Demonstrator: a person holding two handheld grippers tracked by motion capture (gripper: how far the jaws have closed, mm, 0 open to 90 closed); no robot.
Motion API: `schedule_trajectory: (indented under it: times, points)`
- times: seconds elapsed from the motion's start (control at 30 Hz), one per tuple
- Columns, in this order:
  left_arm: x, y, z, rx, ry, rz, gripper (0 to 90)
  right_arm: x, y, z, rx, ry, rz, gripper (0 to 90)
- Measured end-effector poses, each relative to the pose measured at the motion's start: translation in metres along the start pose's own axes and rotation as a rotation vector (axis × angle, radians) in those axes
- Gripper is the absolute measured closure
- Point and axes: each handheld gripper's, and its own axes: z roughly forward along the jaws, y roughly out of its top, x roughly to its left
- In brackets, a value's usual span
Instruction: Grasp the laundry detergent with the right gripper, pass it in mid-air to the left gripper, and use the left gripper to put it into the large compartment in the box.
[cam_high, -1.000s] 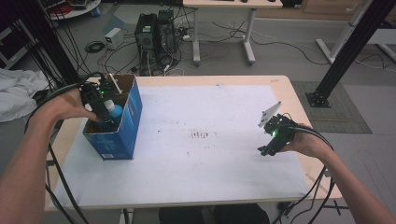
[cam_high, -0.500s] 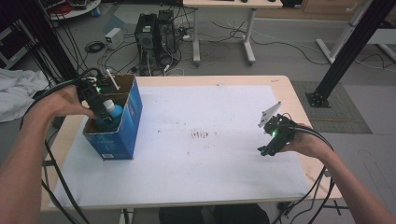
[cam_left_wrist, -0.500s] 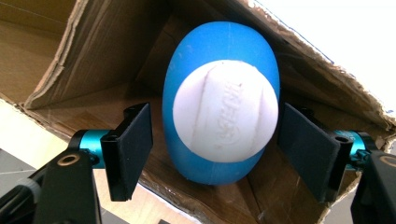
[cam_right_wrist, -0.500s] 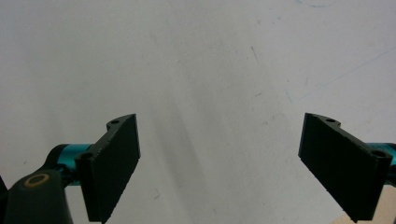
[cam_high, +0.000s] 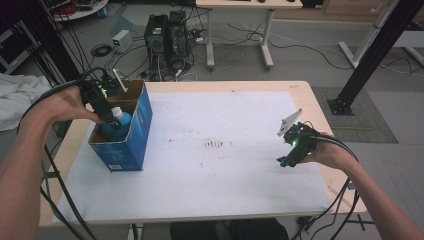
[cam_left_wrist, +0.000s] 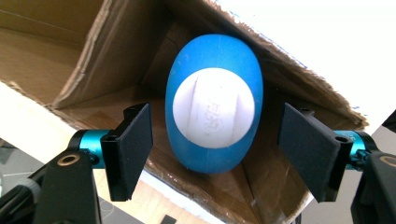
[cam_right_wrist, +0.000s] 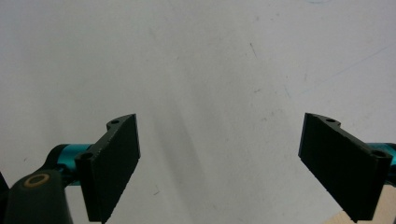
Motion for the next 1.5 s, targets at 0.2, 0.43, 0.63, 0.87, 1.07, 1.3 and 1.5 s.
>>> schedule_trajectory:
  times: [0.2, 0.43, 0.63, 0.87, 1.07, 1.3, 1.5]
  points:
    - [-0.002, 0.006, -0.02, -0.021, 0.019, 0.014, 26.8, -0.001, 0.001, -0.002, -0.003, -0.004, -0.007, 11.8]
    - [-0.012, 0.022, -0.041, -0.047, 0.049, 0.05, 26.8, -0.001, 0.001, -0.002, 0.002, -0.007, -0.006, 11.8]
    - [-0.028, 0.046, -0.048, -0.057, 0.044, 0.112, 26.8, -0.001, 0.002, -0.003, 0.005, -0.005, 0.006, 11.8]
    - [-0.045, 0.076, -0.048, -0.079, 0.027, 0.177, 26.8, -0.001, 0.001, -0.004, -0.005, -0.002, 0.014, 11.8]
    - [-0.059, 0.099, -0.042, -0.091, 0.011, 0.22, 26.7, -0.002, 0.001, -0.003, -0.006, 0.01, 0.004, 11.8]
    - [-0.075, 0.123, -0.026, -0.077, -0.008, 0.284, 26.7, 0.0, 0.002, -0.002, -0.006, -0.007, 0.019, 11.8]
    - [-0.092, 0.143, -0.007, -0.078, -0.023, 0.321, 26.7, 0.0, 0.0, -0.004, 0.013, 0.012, 0.009, 11.8]
